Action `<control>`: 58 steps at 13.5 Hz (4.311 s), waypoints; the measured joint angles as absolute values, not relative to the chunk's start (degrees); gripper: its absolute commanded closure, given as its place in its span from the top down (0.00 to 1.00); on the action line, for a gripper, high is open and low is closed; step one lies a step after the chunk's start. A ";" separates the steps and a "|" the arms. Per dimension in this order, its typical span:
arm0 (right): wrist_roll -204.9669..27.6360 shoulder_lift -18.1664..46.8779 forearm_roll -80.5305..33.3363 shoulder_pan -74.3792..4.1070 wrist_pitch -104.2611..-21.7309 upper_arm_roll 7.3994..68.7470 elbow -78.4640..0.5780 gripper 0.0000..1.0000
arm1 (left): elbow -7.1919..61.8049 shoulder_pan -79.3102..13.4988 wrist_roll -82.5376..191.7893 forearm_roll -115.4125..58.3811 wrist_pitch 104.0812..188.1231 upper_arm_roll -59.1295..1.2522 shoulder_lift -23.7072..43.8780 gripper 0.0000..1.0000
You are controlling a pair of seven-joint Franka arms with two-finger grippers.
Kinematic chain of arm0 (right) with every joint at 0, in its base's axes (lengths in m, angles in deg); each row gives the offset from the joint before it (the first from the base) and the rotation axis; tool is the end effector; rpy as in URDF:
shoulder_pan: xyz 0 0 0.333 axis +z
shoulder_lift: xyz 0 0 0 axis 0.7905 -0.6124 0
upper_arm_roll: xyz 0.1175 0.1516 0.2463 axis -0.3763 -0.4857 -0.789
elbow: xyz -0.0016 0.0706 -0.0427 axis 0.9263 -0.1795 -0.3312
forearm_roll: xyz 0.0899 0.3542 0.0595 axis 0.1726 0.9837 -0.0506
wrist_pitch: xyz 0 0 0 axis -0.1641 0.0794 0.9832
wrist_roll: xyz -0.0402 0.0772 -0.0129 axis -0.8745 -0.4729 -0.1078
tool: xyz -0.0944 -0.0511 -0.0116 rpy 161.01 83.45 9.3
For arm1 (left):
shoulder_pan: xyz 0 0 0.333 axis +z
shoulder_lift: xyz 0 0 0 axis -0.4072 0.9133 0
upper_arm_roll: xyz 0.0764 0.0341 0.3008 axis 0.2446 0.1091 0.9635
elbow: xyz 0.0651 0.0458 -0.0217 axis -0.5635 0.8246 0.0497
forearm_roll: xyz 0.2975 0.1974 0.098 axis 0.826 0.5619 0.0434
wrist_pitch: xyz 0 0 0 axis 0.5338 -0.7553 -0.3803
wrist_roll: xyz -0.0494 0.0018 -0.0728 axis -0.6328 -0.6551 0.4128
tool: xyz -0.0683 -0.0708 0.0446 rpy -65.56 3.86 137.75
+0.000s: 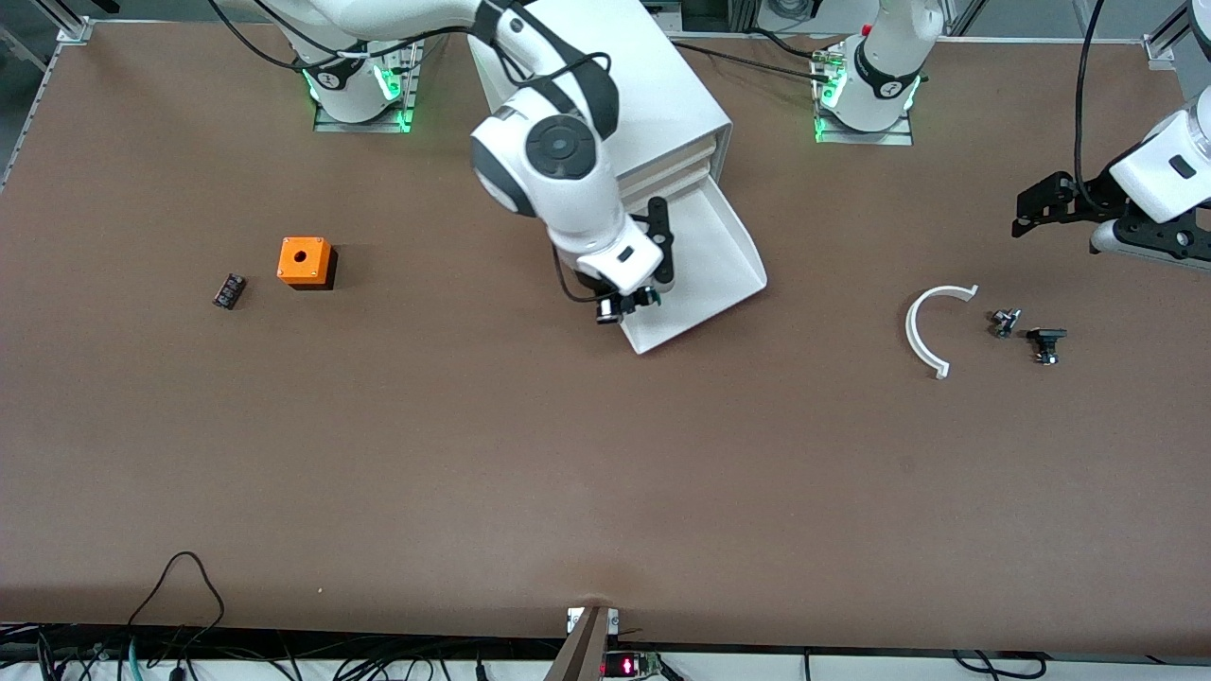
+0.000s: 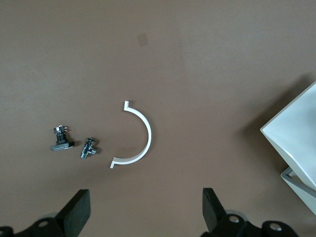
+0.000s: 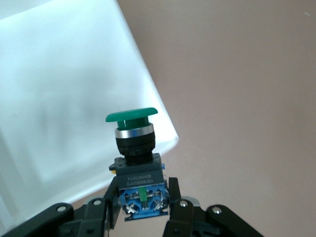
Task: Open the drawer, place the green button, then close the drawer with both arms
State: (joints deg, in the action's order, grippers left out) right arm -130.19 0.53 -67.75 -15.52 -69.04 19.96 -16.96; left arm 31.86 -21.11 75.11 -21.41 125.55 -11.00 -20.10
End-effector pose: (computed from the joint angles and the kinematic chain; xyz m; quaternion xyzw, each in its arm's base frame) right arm 0.4997 0.5169 0.3703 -0.6662 -0.7423 -0.0708 0.0108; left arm 0.5085 0.0201 0.5598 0.9948 -0.0971 -0.0251 0.0200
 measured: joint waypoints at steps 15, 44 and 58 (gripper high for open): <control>-129.29 -5.34 -74.93 -8.58 -70.22 20.03 -16.82 1.00 | 31.69 -20.70 74.92 -21.41 125.55 -10.46 -19.42 1.00; -54.85 20.00 -65.70 -42.89 -51.39 30.63 -28.58 1.00 | 42.73 -48.69 22.10 -30.57 166.71 -12.18 9.44 1.00; -83.53 44.71 -64.74 -56.84 -40.58 34.67 -42.59 1.00 | 51.39 -53.41 18.53 -38.21 166.68 -25.95 7.36 1.00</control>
